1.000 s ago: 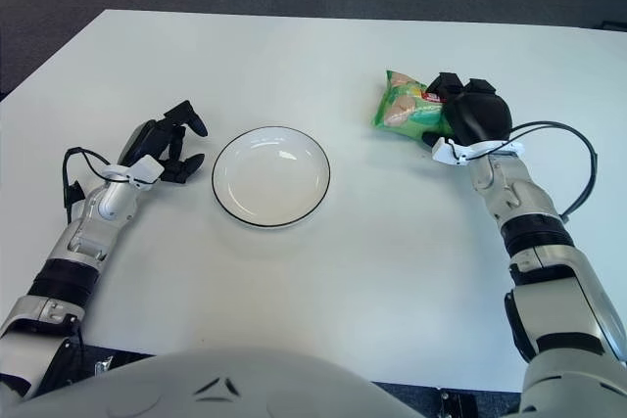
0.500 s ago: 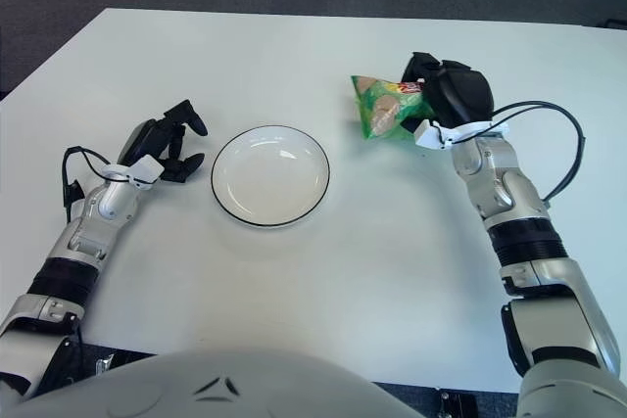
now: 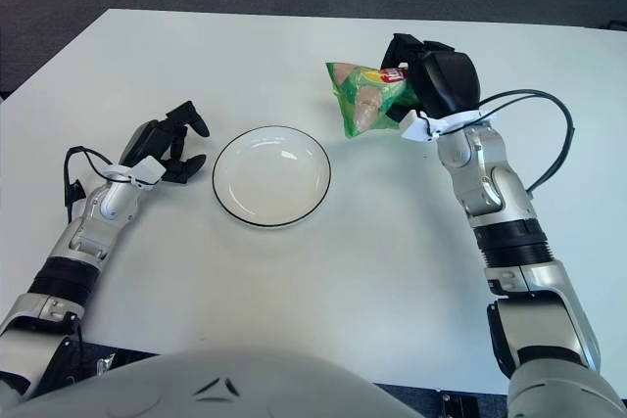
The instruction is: Put the snack into the plate.
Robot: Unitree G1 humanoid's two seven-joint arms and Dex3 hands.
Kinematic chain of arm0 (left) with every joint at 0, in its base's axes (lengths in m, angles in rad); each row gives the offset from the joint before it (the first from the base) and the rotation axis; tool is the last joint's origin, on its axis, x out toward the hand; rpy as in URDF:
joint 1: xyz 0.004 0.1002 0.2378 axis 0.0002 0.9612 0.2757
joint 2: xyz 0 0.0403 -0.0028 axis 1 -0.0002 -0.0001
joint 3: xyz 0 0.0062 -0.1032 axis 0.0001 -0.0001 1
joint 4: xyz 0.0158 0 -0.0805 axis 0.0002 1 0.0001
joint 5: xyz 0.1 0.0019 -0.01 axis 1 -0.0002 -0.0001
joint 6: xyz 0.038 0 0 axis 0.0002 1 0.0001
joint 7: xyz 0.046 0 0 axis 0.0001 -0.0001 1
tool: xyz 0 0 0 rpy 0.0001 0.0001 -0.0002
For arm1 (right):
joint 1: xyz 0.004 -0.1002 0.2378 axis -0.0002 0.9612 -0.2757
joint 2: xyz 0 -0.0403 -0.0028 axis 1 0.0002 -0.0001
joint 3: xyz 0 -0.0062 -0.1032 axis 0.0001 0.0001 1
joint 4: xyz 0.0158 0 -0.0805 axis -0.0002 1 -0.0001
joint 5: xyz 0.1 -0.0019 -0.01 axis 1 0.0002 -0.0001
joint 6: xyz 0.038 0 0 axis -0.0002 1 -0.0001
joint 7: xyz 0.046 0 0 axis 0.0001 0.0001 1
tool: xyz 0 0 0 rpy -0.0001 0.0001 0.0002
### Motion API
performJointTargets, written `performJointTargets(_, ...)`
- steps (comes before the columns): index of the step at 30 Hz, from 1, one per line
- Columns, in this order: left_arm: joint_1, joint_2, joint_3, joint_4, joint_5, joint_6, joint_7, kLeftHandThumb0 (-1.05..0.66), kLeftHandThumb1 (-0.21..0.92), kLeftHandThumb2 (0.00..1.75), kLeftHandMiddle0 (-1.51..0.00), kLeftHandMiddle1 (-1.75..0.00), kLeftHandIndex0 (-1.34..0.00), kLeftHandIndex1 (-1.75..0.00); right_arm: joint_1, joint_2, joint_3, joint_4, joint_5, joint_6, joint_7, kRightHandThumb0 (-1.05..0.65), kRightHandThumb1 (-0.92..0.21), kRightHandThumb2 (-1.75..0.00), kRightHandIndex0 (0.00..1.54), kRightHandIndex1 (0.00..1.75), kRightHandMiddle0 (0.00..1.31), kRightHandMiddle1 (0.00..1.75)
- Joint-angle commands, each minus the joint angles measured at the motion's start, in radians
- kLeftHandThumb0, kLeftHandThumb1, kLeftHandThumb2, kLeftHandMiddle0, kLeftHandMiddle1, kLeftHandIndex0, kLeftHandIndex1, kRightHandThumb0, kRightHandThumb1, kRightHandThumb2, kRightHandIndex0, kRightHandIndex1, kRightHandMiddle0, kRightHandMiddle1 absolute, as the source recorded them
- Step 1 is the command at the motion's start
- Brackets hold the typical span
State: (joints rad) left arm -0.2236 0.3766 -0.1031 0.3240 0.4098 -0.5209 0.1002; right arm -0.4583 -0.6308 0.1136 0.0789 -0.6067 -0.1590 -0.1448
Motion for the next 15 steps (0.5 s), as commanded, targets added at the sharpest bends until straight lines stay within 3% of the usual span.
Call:
performJointTargets(1,0.058,-0.008,-0.019,0.049,0.011,0.01,0.0,-0.44,0.46,1.14,-1.21,-1.75,-0.5,-1.75,-0.049,0.017,-0.012,-0.04,0.007,-0.019,0.011,0.0,0.06,-1.74,0.88,1.74,0.68,1.75)
performJointTargets(15,0.058,-0.007,-0.02,0.043,0.023,0.023,0.013,-0.44,0.46,1.14,-1.21,-1.75,-0.5,-1.75,-0.084,0.098,-0.009,-0.124,0.07,-0.056,0.09,0.0,0.07,-1.75,0.9,1.72,0.68,1.75)
